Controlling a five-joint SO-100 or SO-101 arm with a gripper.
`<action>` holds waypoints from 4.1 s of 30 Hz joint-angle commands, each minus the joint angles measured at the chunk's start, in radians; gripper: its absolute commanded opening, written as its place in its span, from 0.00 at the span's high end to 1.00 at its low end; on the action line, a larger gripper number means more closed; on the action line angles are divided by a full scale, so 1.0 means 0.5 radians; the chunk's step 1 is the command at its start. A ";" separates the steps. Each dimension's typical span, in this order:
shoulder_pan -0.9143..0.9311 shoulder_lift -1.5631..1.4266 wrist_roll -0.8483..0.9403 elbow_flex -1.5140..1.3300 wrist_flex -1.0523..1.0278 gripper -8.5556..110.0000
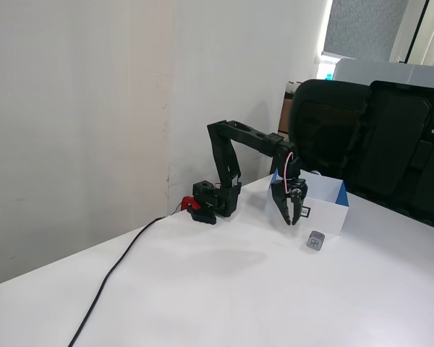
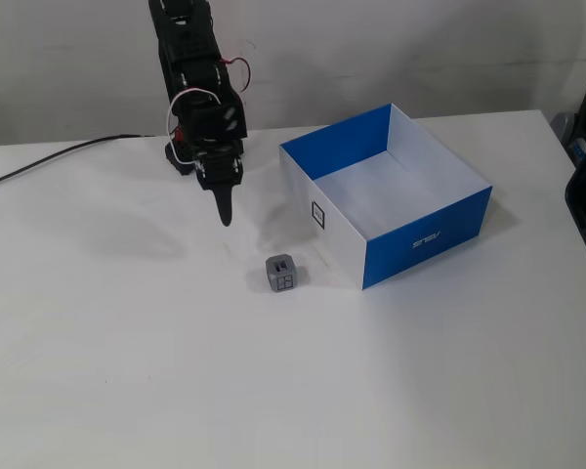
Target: Grasp the gray block and put it in the box.
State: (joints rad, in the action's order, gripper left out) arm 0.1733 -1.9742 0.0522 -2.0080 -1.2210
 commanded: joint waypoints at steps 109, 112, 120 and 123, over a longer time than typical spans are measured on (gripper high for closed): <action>0.976 1.289 -0.310 2.715 -1.166 0.89; 1.104 1.319 -0.291 2.740 -1.193 0.89; 1.399 1.405 -0.187 2.758 -1.200 0.90; 1.491 1.408 -0.120 2.773 -1.209 0.90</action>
State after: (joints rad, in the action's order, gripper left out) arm 0.8713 -1.2410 -0.0414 -0.7179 -1.8086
